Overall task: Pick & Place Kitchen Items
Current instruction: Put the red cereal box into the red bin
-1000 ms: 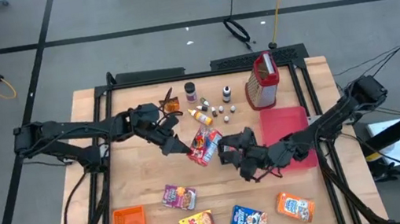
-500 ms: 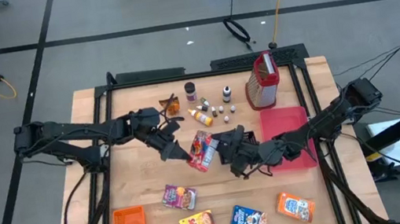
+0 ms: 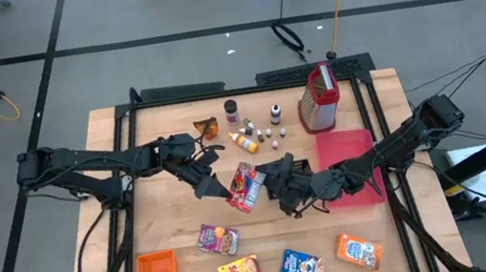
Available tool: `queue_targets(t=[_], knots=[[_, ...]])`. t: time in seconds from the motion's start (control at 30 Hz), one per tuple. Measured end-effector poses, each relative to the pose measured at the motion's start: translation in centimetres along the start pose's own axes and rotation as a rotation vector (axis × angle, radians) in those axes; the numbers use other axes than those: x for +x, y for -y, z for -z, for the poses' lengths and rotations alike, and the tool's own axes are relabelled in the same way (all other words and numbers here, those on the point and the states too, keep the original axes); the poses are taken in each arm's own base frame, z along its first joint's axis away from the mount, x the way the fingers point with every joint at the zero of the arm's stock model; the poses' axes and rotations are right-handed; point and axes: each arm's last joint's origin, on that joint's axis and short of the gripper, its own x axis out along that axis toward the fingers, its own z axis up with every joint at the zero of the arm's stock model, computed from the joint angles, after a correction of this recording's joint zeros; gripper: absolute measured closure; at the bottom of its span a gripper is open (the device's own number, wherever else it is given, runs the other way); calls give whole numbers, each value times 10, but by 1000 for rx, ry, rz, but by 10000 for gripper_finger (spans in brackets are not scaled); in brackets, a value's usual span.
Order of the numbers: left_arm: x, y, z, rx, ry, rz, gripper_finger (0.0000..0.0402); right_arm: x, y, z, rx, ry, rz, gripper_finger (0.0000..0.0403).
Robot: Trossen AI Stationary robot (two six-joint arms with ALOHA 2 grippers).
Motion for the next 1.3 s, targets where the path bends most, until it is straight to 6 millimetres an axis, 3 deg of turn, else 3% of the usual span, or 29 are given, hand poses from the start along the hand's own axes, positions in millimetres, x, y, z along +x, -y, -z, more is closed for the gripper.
queue_targets(t=[0.47,0.93,1.07,1.3], knots=[[2,0,3,-21,-20,-7,401,1,-5,-2,-21,64,-47,133],[7,5,10,-18,-51,3,401,34,-16,-25,-90,-18,-69,134],[7,5,10,-9,-45,0,401,36,-19,-24,-106,-74,-62,153],[6,5,9,24,-31,3,399,33,-17,-25,-90,-120,-38,223]])
